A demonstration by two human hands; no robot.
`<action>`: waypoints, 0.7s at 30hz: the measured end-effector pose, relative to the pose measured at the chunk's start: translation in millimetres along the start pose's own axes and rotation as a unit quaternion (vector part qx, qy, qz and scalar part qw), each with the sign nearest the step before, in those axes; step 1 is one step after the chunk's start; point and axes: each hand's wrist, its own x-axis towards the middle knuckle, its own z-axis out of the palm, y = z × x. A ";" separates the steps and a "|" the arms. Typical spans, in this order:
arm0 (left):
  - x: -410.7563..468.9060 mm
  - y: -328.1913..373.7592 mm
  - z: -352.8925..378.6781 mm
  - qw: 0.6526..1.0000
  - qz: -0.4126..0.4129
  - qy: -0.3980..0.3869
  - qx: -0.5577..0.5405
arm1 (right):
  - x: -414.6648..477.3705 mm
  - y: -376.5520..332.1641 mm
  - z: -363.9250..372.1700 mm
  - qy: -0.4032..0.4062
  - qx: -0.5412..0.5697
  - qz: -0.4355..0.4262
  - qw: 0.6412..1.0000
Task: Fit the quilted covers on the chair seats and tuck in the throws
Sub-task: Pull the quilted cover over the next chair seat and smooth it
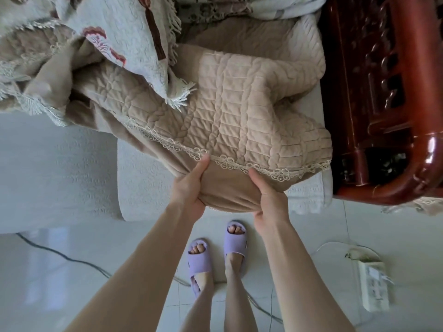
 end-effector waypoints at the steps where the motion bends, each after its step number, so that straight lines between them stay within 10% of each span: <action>1: -1.1 -5.8 -1.7 1.000 0.001 0.014 0.000 | -1.2 0.9 -5.3 -0.009 0.010 0.004 1.000; 9: -20.8 -50.1 -1.0 0.999 -0.010 0.010 -0.036 | -8.5 -4.9 -38.7 0.056 0.117 -0.069 0.989; 15: -48.4 -69.3 29.5 0.993 -0.051 -0.102 -0.028 | -38.3 -35.1 -60.2 0.169 -0.004 -0.471 0.866; 21: -33.3 -92.1 12.8 0.998 -0.046 -0.037 -0.017 | 3.7 7.1 -96.7 0.228 0.008 -0.217 0.949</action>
